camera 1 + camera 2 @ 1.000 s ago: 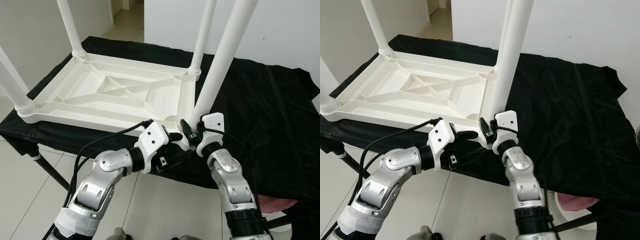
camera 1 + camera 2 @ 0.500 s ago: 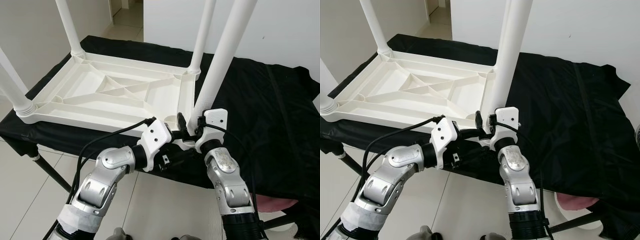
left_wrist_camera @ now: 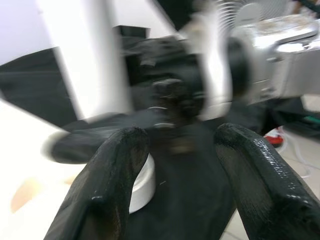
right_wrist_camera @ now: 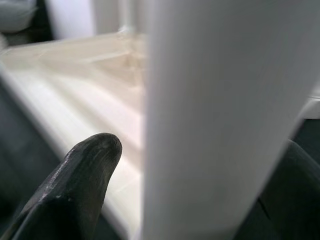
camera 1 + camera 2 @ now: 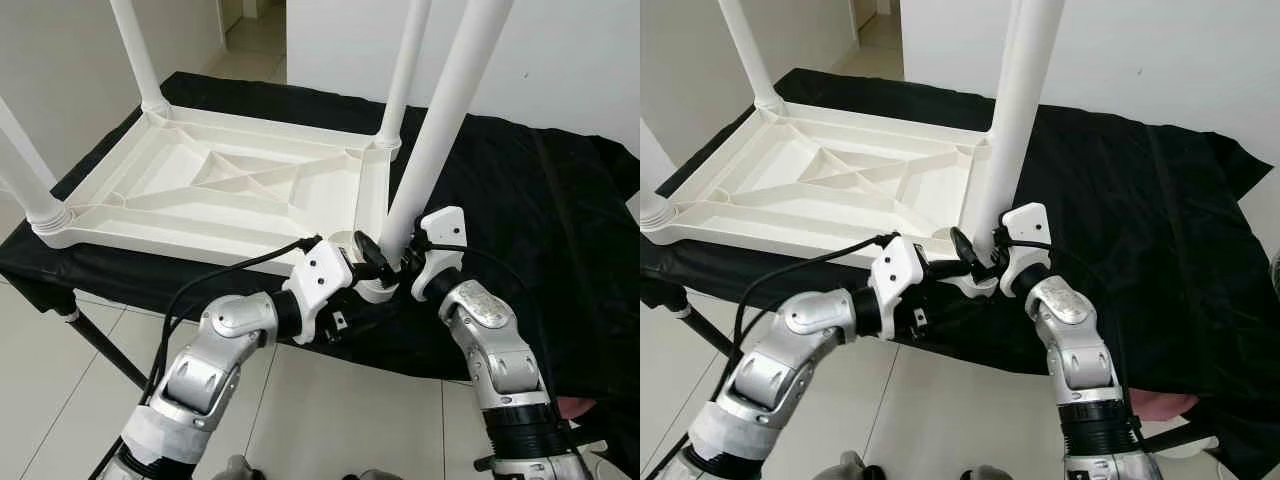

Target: Building children table

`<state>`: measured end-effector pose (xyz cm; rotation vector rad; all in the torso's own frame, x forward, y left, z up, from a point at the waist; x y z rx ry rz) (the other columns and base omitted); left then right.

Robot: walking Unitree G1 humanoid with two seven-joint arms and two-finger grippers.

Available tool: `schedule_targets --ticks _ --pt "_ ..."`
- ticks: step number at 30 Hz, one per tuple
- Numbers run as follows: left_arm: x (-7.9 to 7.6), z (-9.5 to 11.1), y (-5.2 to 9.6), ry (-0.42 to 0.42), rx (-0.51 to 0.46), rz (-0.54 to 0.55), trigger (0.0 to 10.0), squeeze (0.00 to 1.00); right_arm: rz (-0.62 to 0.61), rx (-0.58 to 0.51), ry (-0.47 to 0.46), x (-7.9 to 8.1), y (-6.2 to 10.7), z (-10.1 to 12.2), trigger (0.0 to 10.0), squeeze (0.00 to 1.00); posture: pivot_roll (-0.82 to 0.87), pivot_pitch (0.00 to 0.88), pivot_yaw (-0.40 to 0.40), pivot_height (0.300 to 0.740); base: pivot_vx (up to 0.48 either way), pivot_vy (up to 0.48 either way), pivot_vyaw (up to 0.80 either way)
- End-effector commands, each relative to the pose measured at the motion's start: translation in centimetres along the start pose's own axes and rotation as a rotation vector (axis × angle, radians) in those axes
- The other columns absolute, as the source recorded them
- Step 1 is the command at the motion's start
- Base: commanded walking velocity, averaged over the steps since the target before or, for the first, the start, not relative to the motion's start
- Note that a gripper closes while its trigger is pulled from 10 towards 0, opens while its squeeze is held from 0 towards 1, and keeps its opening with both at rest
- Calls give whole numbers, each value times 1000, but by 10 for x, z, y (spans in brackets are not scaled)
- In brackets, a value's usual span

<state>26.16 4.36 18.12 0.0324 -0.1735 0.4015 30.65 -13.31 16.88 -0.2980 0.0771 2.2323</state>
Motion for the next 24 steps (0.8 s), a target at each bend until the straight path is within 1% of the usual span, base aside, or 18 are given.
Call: schedule_targets --ticks 1,2,4,5,6,8,10,11,12,13,14,15,18,19,20,21,23,24 --pt "3 -1 -1 1 5 56 10000 0 107 -8 -1 5 -3 -1 10000 0 -92 55 10 740 0 0 0" --pt "3 0 -1 1 6 53 10000 0 169 1 3 5 -5 -2 10000 0 -84 51 14 740 0 0 0" --pt "3 0 -1 1 6 53 10000 0 169 1 3 5 -5 -2 10000 0 -84 51 14 740 0 0 0" --pt "3 0 -1 0 6 51 10000 0 225 12 19 5 -7 -5 10000 0 -74 49 15 740 0 0 0" --pt "3 1 -1 -3 6 51 10000 0 263 26 15 6 -8 -7 10000 0 -68 48 13 740 0 0 0" --pt "4 1 1 -5 6 57 10000 0 300 51 43 3 -12 -10 10000 0 -64 46 10 740 0 0 0" --pt "4 1 1 -5 6 57 10000 0 300 51 43 3 -12 -10 10000 0 -64 46 10 740 0 0 0" --pt "4 1 1 -5 8 59 10000 0 314 67 50 -1 -13 -13 10000 0 -64 46 10 740 0 0 0" --pt "4 1 1 -5 8 59 10000 0 314 67 50 -1 -13 -13 10000 0 -64 46 10 740 0 0 0" --pt "3 0 2 -3 9 59 10000 0 304 75 74 -5 -14 -15 10000 0 -59 40 11 740 0 0 0" --pt "3 0 2 -3 9 59 10000 0 304 75 74 -5 -14 -15 10000 0 -59 40 11 740 0 0 0" --pt "3 0 2 -2 10 58 10000 0 299 88 92 -9 -14 -19 10000 0 -56 41 7 740 0 0 0" --pt "3 0 2 -1 11 58 10000 0 288 96 101 -13 -14 -22 10000 0 -56 41 7 740 0 0 0" --pt "3 0 3 5 12 59 10000 0 272 101 99 -16 -14 -25 3765 0 -57 38 10 740 0 0 0" --pt "3 0 3 5 12 59 10000 0 272 101 99 -16 -14 -25 3765 0 -57 38 10 740 0 0 0" --pt "2 -1 4 8 15 58 10000 0 256 103 84 -21 -15 -28 0 0 -57 38 10 740 0 0 0" --pt "2 -1 4 8 15 58 10000 0 256 103 84 -21 -15 -28 0 0 -57 38 10 740 0 0 0" --pt "1 -2 5 13 19 54 10000 0 246 104 70 -23 -15 -30 0 0 -55 36 9 740 0 0 0"
Point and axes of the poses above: a point about 5 cm out from each wrist's last joint towards the gripper, its own y axis pointing back from the gripper into the wrist, its own z axis along the axis of the wrist's last joint, x = y × z, the point moved 1 cm from there along -y, pointing out of the wrist towards the gripper, and after that the axes turned 3 degrees about y, right-handed, at the moved point
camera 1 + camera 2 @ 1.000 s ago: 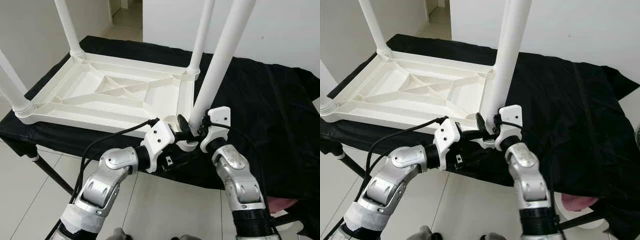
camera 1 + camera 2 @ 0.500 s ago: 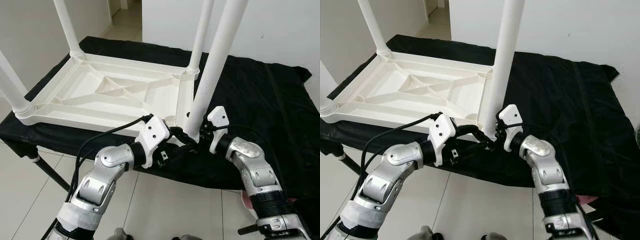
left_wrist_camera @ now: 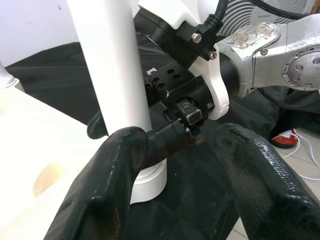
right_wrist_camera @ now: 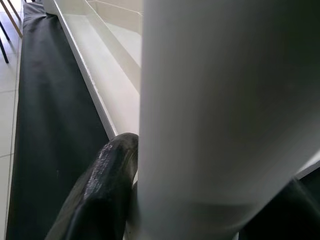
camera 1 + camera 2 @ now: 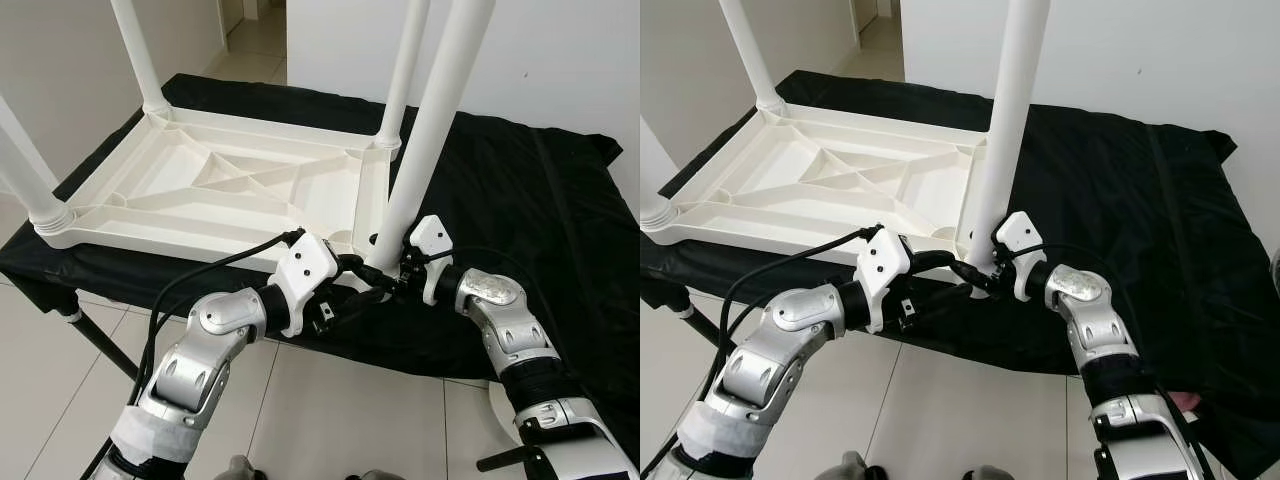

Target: Building children table

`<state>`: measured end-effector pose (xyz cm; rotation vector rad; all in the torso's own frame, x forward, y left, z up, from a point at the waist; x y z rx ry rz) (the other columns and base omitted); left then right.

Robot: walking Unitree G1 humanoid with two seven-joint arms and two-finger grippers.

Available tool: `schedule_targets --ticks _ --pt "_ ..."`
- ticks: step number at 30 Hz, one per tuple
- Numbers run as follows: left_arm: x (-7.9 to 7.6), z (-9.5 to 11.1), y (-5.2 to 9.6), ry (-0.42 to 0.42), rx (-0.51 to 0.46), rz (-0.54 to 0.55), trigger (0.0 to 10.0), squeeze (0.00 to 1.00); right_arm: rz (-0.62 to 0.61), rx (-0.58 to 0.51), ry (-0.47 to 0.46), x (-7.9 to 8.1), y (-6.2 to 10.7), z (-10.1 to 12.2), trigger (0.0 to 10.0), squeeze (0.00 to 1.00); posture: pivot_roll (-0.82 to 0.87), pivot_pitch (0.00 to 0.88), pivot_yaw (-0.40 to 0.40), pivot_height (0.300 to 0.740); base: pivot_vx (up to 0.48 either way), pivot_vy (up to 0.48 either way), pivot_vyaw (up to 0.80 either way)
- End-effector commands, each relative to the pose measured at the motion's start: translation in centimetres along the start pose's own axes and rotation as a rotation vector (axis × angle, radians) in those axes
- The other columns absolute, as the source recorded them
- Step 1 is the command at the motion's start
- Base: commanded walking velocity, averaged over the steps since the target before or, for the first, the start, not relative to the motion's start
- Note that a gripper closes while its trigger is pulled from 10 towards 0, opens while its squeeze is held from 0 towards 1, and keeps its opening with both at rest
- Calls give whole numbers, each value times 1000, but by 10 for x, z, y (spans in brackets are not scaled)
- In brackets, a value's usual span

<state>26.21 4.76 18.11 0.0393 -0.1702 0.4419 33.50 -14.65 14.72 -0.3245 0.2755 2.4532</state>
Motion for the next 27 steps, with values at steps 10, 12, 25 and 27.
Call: schedule_targets --ticks 10,12,25,27 --pt "-8 -4 3 24 14 -6 10000 0 -6 -81 -18 13 -1 7 0 0 -53 46 -5 740 0 0 0" --pt "-8 -4 3 25 14 -4 10000 0 -16 -95 -23 17 0 10 0 0 -53 50 -8 740 0 0 0" --pt "-7 -5 1 34 10 5 10000 0 -656 -43 -151 21 7 15 10000 0 -93 65 -10 740 0 0 0" --pt "-6 -5 1 33 10 4 10000 0 -715 -43 -157 24 9 16 10000 0 -96 64 -8 740 0 0 0"
Point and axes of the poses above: a point about 5 cm out from each wrist's last joint towards the gripper, its own y axis pointing back from the gripper into the wrist, its own z axis along the axis of the wrist's last joint, x = y × z, the point moved 1 cm from there along -y, pointing out of the wrist towards the gripper, and after that the axes turned 3 degrees about y, right-handed, at the moved point
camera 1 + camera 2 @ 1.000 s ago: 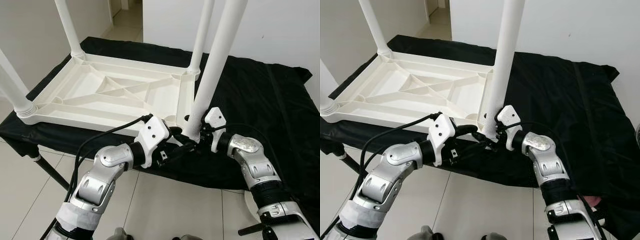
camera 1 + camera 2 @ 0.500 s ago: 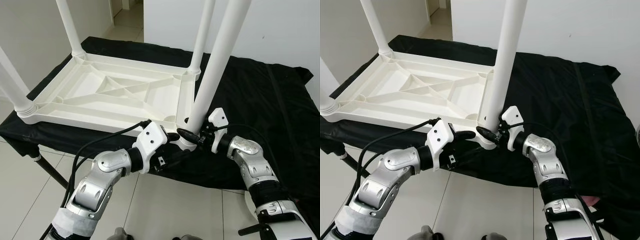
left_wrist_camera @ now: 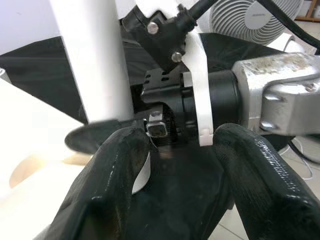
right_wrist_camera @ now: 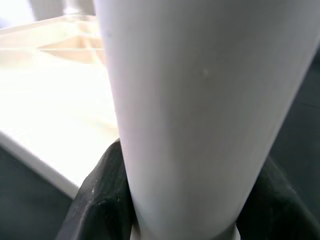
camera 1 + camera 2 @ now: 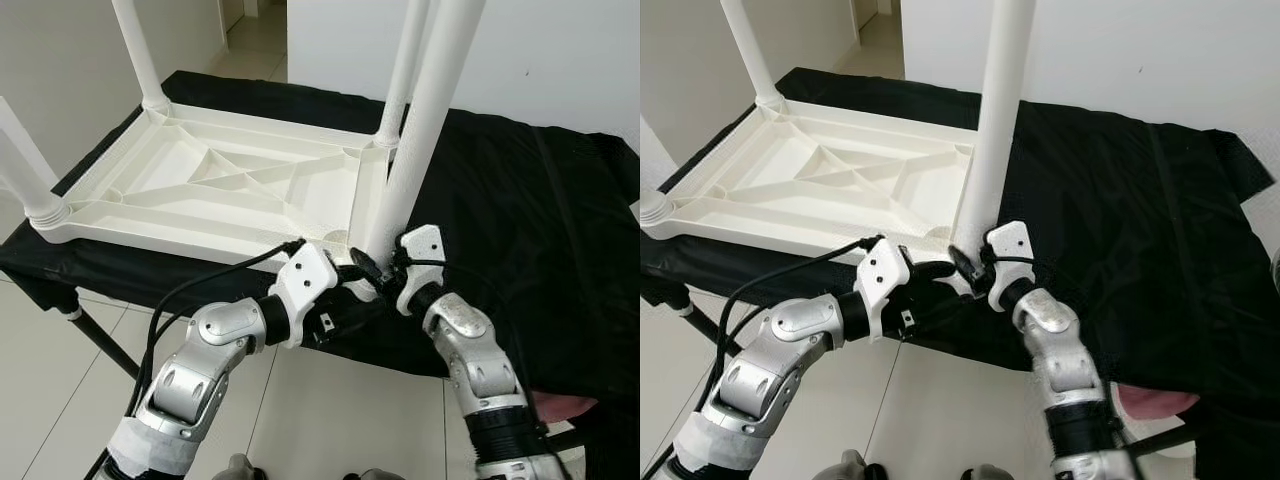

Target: Building children table

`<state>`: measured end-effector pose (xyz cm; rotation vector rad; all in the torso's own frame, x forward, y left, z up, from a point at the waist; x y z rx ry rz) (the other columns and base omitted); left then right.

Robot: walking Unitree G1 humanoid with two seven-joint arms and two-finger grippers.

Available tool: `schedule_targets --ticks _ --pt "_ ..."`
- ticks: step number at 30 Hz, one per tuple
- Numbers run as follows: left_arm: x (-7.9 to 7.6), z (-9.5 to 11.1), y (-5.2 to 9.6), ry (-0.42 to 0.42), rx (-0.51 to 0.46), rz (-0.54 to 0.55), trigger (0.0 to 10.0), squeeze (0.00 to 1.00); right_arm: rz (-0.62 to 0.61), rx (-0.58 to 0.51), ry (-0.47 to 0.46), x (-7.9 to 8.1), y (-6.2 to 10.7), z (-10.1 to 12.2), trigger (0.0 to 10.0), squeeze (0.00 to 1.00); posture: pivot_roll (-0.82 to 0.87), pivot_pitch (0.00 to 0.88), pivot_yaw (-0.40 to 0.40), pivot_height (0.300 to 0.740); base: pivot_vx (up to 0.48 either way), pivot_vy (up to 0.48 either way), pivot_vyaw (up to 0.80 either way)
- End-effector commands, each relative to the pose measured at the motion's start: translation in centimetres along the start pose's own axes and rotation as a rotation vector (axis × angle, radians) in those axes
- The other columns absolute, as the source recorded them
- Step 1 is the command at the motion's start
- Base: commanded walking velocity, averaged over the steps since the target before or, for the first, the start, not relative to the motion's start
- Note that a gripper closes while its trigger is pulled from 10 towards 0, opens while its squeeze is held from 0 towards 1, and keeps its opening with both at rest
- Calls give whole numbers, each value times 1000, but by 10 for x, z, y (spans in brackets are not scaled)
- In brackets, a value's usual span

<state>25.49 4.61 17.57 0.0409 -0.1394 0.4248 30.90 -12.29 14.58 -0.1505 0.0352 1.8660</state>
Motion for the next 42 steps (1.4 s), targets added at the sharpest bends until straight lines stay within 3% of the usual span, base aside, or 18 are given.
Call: schedule_targets --ticks 1,5,11,12,22,23,24,25,27,28,29,30,34,37,41,42 --pt "2 -1 -1 4 3 22 10000 0 -99 -28 33 -13 4 9 10000 0 -96 64 -8 740 0 0 0" --pt "3 -1 -1 0 3 23 10000 0 -192 -23 5 -2 10 10 10000 0 -103 65 -7 740 0 0 0" --pt "6 0 0 -2 0 32 10000 0 -203 -28 -18 9 11 13 10000 0 -101 69 -9 740 0 0 0" --pt "6 1 -1 -2 -2 34 10000 0 -185 -42 -39 11 11 18 10000 1000 -102 69 -9 740 0 0 0" --pt "6 1 0 -2 -4 37 10000 0 -150 -65 -28 1 11 24 10000 1000 -96 61 -14 740 0 0 0" --pt "5 1 0 -2 -3 38 10000 0 -78 -54 -25 -2 9 22 10000 1000 -92 55 -15 740 0 0 0" --pt "5 0 1 -2 -2 38 10000 0 30 -45 13 -3 8 20 10000 0 -90 53 -15 740 0 0 0" --pt "5 0 1 -2 -2 38 10000 0 30 -45 13 -3 8 20 10000 0 -90 53 -15 740 0 0 0" --pt "5 1 1 -4 -1 36 10000 0 226 -36 42 -4 9 15 10000 0 -90 48 -14 740 0 0 0" --pt "5 1 1 -4 -1 36 10000 0 226 -36 42 -4 9 15 10000 0 -90 48 -14 740 0 0 0" --pt "5 1 2 -7 2 27 10000 0 345 -27 75 -8 7 10 10000 0 -89 40 -9 740 0 0 0" --pt "4 1 2 -7 3 23 10000 0 374 -17 87 -9 6 7 10000 0 -89 40 -9 740 0 0 0" --pt "4 2 2 -11 5 15 10000 0 408 -11 98 -13 2 6 10000 0 -86 32 -5 740 0 0 0" --pt "2 4 2 -17 7 -2 10000 0 506 -23 155 -17 -8 7 10000 0 -81 20 -3 740 0 0 0" --pt "1 4 2 -17 6 -3 10000 0 501 -14 173 -22 -17 6 10000 0 -77 16 -3 740 0 0 0" --pt "1 4 2 -17 5 -4 10000 0 509 -4 179 -25 -21 4 9294 0 -74 12 -5 740 0 0 0"
Point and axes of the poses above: a point about 5 cm out from each wrist's last joint towards the gripper, its own y axis pointing back from the gripper into the wrist, its own z axis along the axis of the wrist's last joint, x = y × z, the point moved 1 cm from there along -y, pointing out of the wrist towards the gripper, and after that the axes turned 3 degrees about y, right-handed, at the moved point
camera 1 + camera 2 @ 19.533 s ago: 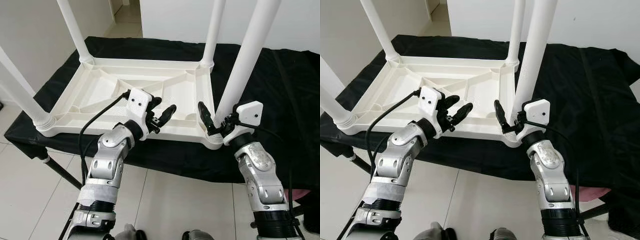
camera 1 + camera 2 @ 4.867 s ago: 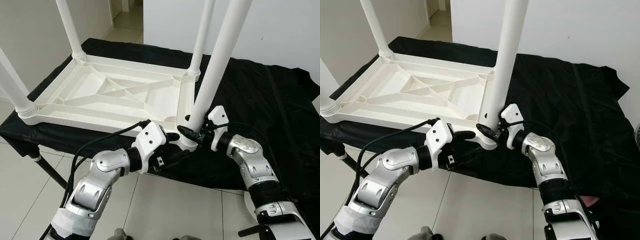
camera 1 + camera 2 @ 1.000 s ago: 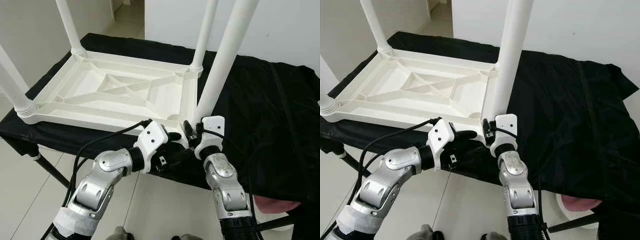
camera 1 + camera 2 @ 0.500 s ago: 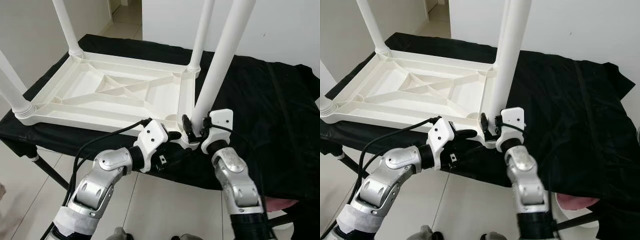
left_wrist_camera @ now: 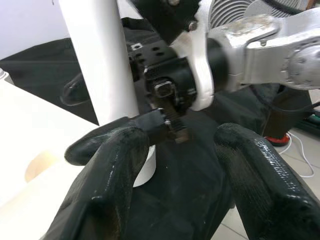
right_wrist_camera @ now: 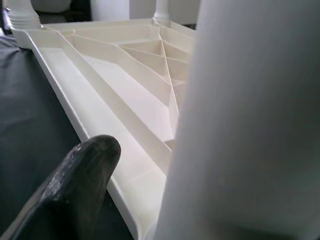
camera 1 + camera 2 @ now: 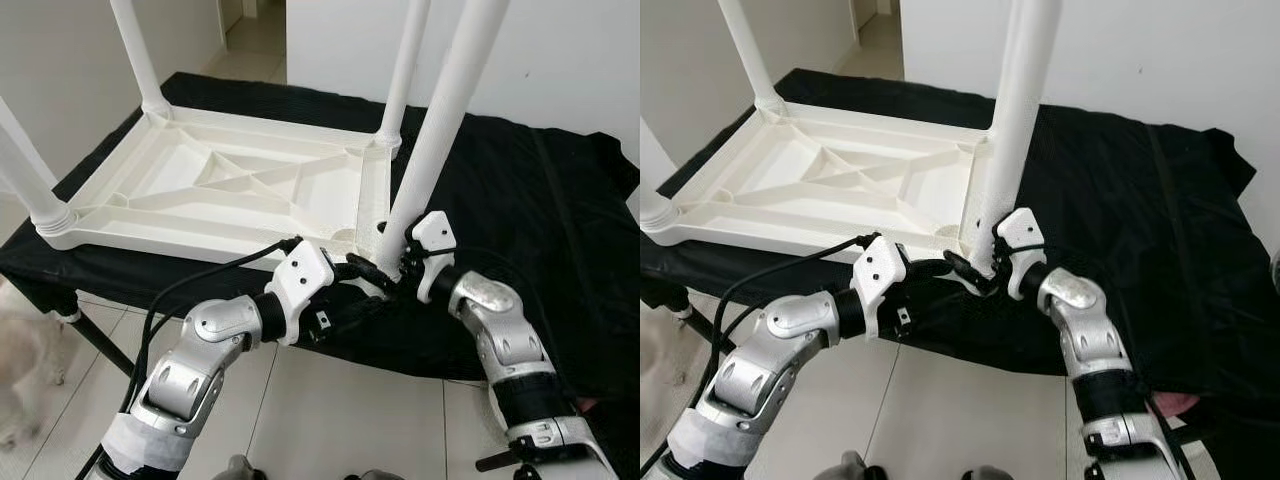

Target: Building children table

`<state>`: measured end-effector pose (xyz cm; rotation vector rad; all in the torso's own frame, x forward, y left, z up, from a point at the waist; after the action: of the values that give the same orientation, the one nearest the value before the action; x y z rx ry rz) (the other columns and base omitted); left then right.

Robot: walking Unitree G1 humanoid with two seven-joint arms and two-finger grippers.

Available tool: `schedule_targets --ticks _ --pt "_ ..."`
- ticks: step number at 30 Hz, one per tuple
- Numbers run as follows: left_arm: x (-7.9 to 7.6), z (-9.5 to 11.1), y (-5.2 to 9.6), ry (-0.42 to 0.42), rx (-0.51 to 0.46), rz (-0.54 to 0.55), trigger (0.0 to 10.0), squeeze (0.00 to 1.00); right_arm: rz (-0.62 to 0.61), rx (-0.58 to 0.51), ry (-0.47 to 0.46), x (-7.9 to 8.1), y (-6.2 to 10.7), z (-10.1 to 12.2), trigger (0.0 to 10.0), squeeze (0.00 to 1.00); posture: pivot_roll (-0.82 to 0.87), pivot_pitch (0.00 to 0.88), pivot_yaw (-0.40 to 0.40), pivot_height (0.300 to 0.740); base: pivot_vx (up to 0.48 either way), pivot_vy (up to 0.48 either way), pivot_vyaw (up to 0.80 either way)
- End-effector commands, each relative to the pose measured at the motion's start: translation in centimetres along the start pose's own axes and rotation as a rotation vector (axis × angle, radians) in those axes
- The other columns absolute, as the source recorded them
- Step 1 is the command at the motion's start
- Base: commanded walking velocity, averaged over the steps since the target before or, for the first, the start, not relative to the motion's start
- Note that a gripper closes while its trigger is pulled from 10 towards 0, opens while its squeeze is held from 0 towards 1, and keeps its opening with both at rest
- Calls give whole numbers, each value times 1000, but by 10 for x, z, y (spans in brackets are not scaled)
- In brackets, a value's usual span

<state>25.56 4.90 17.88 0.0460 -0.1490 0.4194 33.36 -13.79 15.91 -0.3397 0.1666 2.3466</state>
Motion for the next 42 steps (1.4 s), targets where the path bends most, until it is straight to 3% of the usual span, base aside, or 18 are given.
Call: schedule_targets --ticks 1,2,3,4,14,15,16,17,21,27,30,34,42 --pt "-1 2 -1 -6 3 2 10000 0 15 31 9 -1 0 -5 9294 0 -74 12 -5 740 0 0 0" --pt "-2 2 -1 -7 2 1 10000 0 18 43 9 -5 -2 -8 4706 0 -74 12 -5 740 0 0 0" --pt "-2 2 -1 -7 2 1 10000 0 18 43 9 -5 -2 -8 4706 0 -74 12 -5 740 0 0 0" --pt "-2 2 -2 -8 0 1 10000 0 29 57 -9 -9 -2 -11 0 0 -65 15 1 740 0 0 0" --pt "-2 6 -1 -9 -7 10 10000 0 96 92 -38 -9 3 -26 0 0 -51 38 -4 740 0 0 0" --pt "-2 6 0 -7 -8 10 10000 0 90 86 -34 -8 4 -26 1686 0 -53 40 -2 740 0 0 0" --pt "-3 7 0 -5 -9 10 10000 0 84 80 -29 -7 3 -27 1686 0 -53 40 -2 740 0 0 0" --pt "-3 7 0 -4 -11 9 10000 0 62 65 -46 -7 2 -25 10000 0 -52 42 -1 740 0 0 0" --pt "-3 7 0 -3 -11 9 10000 0 46 54 -59 -7 2 -25 10000 0 -52 42 -1 740 0 0 0" --pt "0 9 -1 -3 -21 15 10000 0 -253 -11 -84 -12 -3 -9 10000 0 -60 34 -8 740 0 0 0" --pt "0 9 -1 -2 -22 16 10000 0 -311 -30 -101 -10 -3 -5 10000 0 -63 31 -7 740 0 0 0" --pt "0 9 -2 -1 -23 14 10000 0 -523 -54 -161 0 -4 5 10000 0 -63 31 -7 740 0 0 0" --pt "2 9 -3 -2 -25 18 10000 0 -661 -60 -180 20 -6 17 10000 0 -75 33 -19 740 0 0 0"
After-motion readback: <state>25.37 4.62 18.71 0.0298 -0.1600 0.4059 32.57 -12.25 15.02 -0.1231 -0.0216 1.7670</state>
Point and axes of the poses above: a point about 5 cm out from each wrist's last joint towards the gripper, its own y axis pointing back from the gripper into the wrist, its own z axis along the axis of the wrist's last joint, x = y × z, the point moved 1 cm from there along -y, pointing out of the wrist towards the gripper, and after that the axes turned 3 degrees about y, right-handed, at the moved point
